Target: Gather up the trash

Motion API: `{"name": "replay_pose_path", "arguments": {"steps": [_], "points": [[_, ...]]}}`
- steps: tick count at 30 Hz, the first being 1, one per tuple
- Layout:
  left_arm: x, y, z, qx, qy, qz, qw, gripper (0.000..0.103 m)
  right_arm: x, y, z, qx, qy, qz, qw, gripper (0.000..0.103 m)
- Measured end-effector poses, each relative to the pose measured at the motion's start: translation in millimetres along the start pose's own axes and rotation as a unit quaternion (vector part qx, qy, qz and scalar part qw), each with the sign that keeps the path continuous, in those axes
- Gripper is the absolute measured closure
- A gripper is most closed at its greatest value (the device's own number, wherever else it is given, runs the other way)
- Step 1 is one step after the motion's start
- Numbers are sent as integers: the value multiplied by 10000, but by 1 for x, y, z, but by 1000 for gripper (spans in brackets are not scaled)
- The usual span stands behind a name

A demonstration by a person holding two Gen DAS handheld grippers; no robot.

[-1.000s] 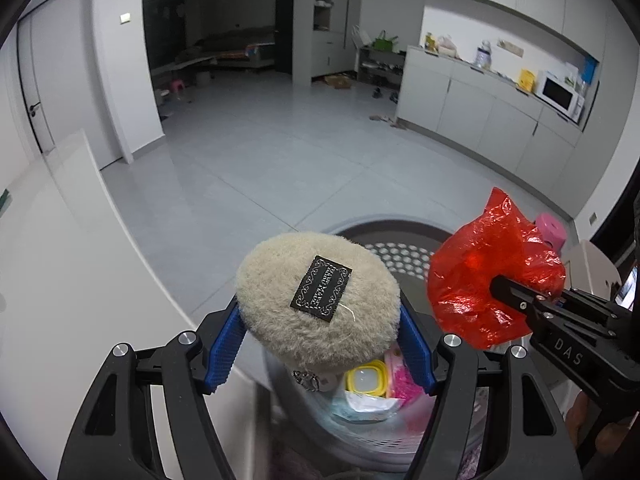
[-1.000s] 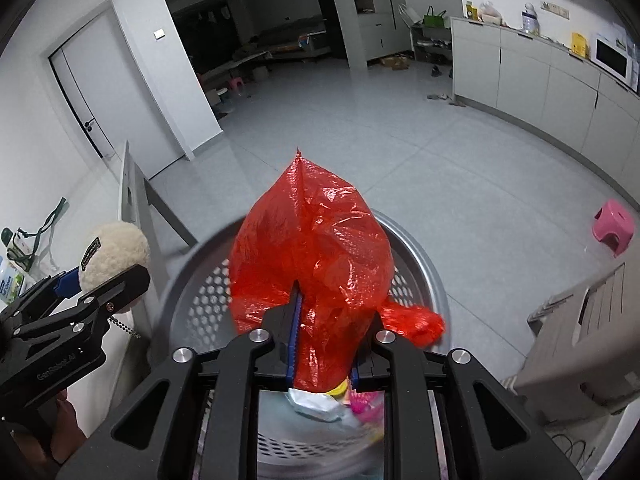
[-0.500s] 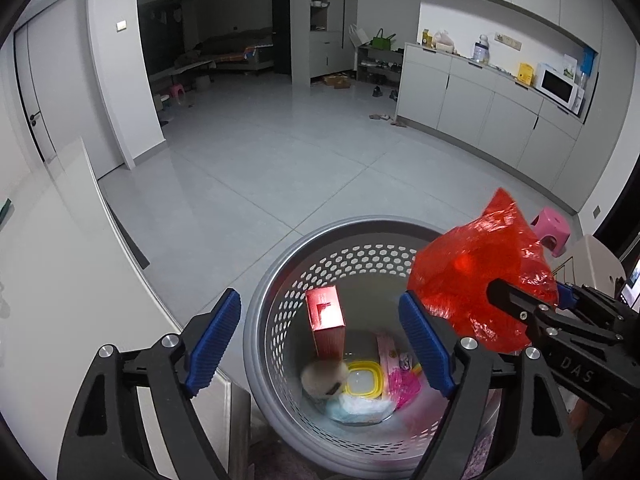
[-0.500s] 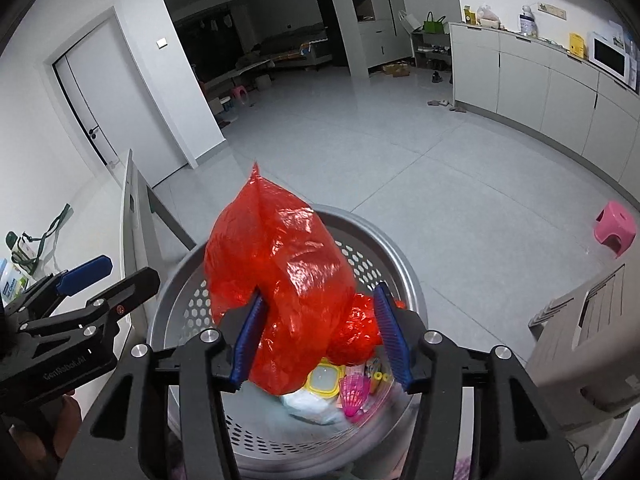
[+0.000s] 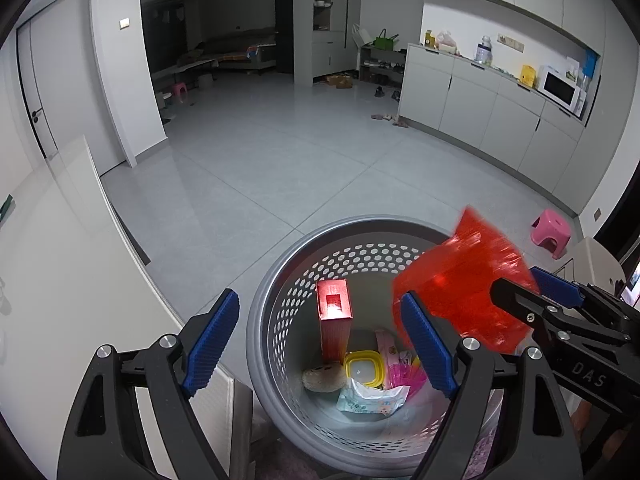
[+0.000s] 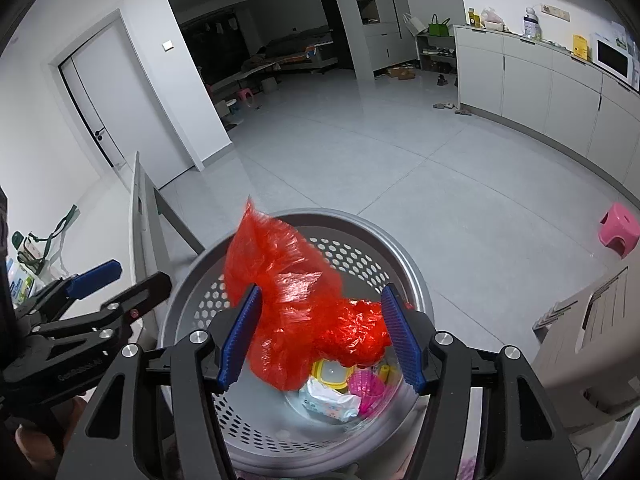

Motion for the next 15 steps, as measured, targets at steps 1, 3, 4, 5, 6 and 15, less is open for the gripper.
{"name": "replay_pose_path", "arguments": {"steps": [1, 3, 4, 5, 6, 15], "points": [[0, 1, 0, 13, 0, 7, 10000, 22, 1, 2, -1, 27, -18, 10, 10000, 42], [1, 2, -2, 32, -5, 17, 10000, 22, 3, 5, -4, 69, -42, 28, 10000, 41], [1, 2, -3, 45, -13, 23, 10000, 22, 3, 6, -5, 79, -39, 30, 10000, 41], [1, 3, -2, 52, -17, 27, 10000, 22, 2, 7, -5, 88, -29, 35, 10000, 41], [2, 4, -2, 62, -20, 30, 10000, 22, 2, 7, -5, 93, -16, 38, 9999, 41], [4, 8, 0, 93, -65, 7, 9999, 21, 2, 9, -3, 111, 8, 63, 9999, 41]]}}
Point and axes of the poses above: each gripper's, at about its wrist camera, not at the fingertips, and x roughly against the way its jaws point, y to its left, z to its underside, the point moved 10 cm from there along -x, roughly the way its jaws point, and after that the axes turned 13 degrees about x, right-handed, at the moved point
